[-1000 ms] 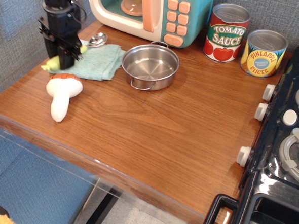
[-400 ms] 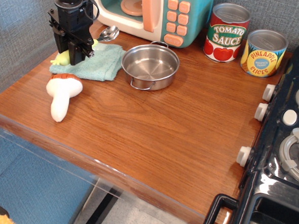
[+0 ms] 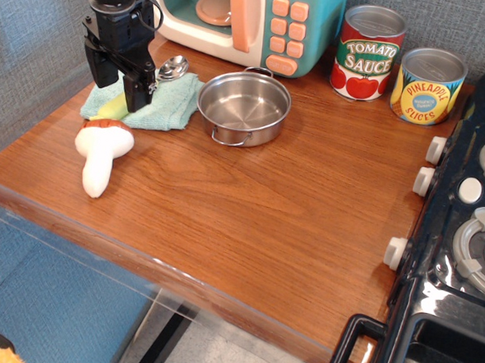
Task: Place the spatula on the blue cloth
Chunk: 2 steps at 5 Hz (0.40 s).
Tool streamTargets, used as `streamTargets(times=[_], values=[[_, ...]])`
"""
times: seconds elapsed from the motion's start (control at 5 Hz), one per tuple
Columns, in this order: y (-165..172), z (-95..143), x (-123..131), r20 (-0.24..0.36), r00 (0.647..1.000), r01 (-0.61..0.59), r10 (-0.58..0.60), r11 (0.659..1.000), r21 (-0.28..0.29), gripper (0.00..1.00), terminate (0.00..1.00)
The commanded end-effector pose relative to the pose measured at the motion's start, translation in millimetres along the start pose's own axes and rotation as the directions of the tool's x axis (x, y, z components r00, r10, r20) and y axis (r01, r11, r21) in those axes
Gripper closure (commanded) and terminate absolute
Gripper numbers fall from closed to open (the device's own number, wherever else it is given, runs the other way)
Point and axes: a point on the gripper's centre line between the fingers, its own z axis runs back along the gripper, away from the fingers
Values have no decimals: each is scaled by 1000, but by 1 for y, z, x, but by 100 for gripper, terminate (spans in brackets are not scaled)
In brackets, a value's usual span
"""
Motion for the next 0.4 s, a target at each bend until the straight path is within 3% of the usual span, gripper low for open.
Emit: streamTargets(times=[0.0, 0.2], values=[[3, 53, 0, 26, 997, -77, 78, 996, -49, 0, 0], [0, 57, -4, -15, 994, -109, 109, 993, -38, 0, 0]])
